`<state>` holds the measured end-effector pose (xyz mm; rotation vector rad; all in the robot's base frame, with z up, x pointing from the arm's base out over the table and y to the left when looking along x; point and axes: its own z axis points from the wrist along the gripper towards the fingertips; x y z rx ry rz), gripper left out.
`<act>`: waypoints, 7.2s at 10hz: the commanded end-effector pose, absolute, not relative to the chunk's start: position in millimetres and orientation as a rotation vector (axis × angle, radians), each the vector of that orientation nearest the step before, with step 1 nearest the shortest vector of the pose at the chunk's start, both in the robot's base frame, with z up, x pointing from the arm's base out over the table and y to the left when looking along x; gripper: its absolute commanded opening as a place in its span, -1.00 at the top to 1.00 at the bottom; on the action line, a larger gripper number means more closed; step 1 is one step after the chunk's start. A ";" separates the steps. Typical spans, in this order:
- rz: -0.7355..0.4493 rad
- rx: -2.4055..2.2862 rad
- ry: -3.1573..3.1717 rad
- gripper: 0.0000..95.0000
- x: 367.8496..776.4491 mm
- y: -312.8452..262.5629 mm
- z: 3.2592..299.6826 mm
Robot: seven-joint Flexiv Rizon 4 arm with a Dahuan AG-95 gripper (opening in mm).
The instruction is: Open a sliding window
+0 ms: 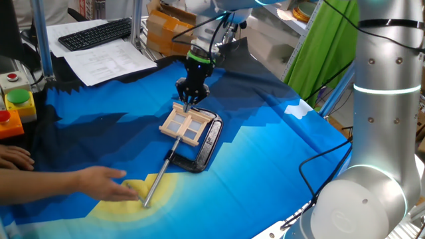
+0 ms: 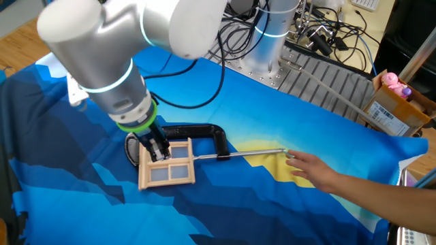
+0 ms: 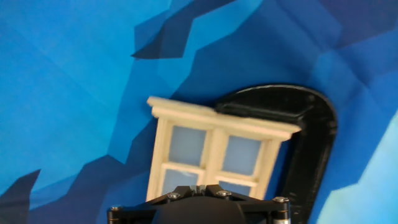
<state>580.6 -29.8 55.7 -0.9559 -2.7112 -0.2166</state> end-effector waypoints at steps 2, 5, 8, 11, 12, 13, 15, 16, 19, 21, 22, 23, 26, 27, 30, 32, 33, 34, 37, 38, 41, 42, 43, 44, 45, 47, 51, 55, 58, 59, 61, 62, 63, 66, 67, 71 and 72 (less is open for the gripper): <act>-0.229 -0.998 -2.720 1.00 581.2 -26.0 43.7; -0.233 -1.011 -2.725 1.00 582.7 -25.1 36.9; -0.239 -1.029 -2.744 1.00 585.8 -22.2 25.1; -0.242 -1.029 -2.752 1.00 587.2 -21.2 18.5; -0.240 -1.027 -2.759 1.00 588.0 -22.4 17.2; -0.242 -1.025 -2.762 1.00 588.8 -23.9 16.1; -0.246 -1.024 -2.766 1.00 589.7 -25.3 14.3; -0.244 -1.029 -2.768 1.00 589.9 -25.4 14.0; -0.248 -1.044 -2.772 1.00 590.1 -25.2 13.2; -0.241 -1.046 -2.796 1.00 590.1 -25.2 13.1; -0.239 -1.043 -2.803 1.00 590.1 -25.2 13.1; -0.235 -1.040 -2.808 1.00 590.2 -25.3 13.0; -0.227 -1.046 -2.839 1.00 590.4 -25.7 12.6; -0.222 -1.040 -2.854 1.00 590.5 -25.8 12.9; -0.216 -1.044 -2.872 1.00 591.0 -26.3 12.0; -0.209 -1.048 -2.888 1.00 591.5 -27.4 11.3; -0.206 -1.046 -2.889 1.00 592.1 -27.6 12.4; -0.203 -1.051 -2.898 1.00 592.6 -27.7 12.6; -0.206 -1.061 -2.890 1.00 592.1 -27.5 11.9; -0.210 -1.069 -2.885 1.00 591.6 -27.0 12.1; -0.211 -1.072 -2.883 1.00 587.6 -26.0 10.7; -0.213 -1.072 -2.882 1.00 587.6 -26.0 11.0; -0.208 -1.071 -2.885 1.00 588.1 -26.0 11.0; -0.207 -1.068 -2.888 1.00 588.4 -26.2 10.0; -0.205 -1.067 -2.892 1.00 588.7 -26.6 9.3; -0.205 -1.067 -2.890 1.00 590.4 -27.2 11.7; -0.208 -1.057 -2.899 1.00 594.4 -31.9 11.0; -0.199 -1.043 -2.908 1.00 599.4 -37.0 10.6; -0.188 -1.034 -2.931 1.00 604.3 -41.4 8.4; -0.190 -1.029 -2.935 1.00 604.8 -42.9 7.6; -0.202 -1.025 -2.916 1.00 607.6 -44.5 14.6; -0.222 -1.048 -2.903 1.00 608.6 -44.9 16.1; -0.217 -1.049 -2.905 1.00 608.6 -44.7 15.5; -0.221 -1.063 -2.887 1.00 605.7 -43.6 14.2; -0.225 -1.081 -2.879 1.00 605.7 -43.3 14.7; -0.218 -1.086 -2.871 1.00 603.2 -40.4 15.0; -0.217 -1.089 -2.867 1.00 601.8 -37.6 16.3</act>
